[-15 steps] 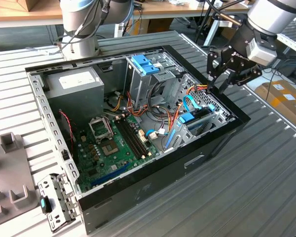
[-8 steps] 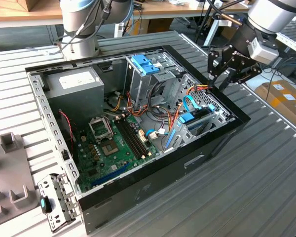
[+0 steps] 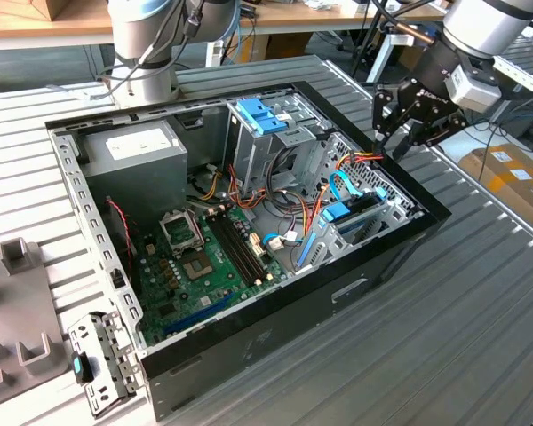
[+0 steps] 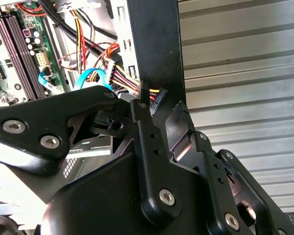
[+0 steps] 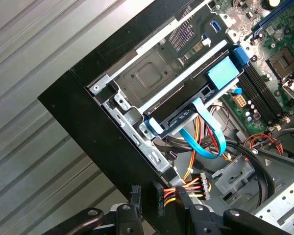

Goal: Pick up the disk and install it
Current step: 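Insert the second disk wire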

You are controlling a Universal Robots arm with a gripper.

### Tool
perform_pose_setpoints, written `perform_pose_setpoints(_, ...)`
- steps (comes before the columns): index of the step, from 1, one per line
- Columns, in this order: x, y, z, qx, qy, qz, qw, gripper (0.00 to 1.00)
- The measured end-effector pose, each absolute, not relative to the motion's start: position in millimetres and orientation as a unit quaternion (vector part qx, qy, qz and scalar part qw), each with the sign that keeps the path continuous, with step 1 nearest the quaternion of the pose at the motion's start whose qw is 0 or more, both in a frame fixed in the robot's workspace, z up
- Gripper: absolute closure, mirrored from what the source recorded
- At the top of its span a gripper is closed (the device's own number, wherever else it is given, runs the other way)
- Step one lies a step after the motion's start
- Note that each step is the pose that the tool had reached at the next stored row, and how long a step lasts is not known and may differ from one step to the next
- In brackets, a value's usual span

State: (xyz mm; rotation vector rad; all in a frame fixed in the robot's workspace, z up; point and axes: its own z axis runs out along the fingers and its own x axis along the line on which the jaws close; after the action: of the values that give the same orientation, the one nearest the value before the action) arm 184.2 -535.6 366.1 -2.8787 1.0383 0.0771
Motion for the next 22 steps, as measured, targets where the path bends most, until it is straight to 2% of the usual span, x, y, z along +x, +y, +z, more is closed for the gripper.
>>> perform_pose_setpoints(12,185.0,-534.1,366.1,-0.940,0.338,0.025,0.040,0.58)
perform_pose_setpoints(14,185.0,-534.1,366.1,-0.940,0.338,0.025,0.040,0.60)
perform_pose_setpoints(15,185.0,-534.1,366.1,-0.940,0.338,0.025,0.040,0.67)
perform_pose_setpoints(16,185.0,-534.1,366.1,-0.940,0.338,0.025,0.040,0.67)
perform_pose_setpoints(17,185.0,-534.1,366.1,-0.940,0.338,0.025,0.040,0.74)
perform_pose_setpoints(22,185.0,-534.1,366.1,-0.940,0.338,0.025,0.040,0.74)
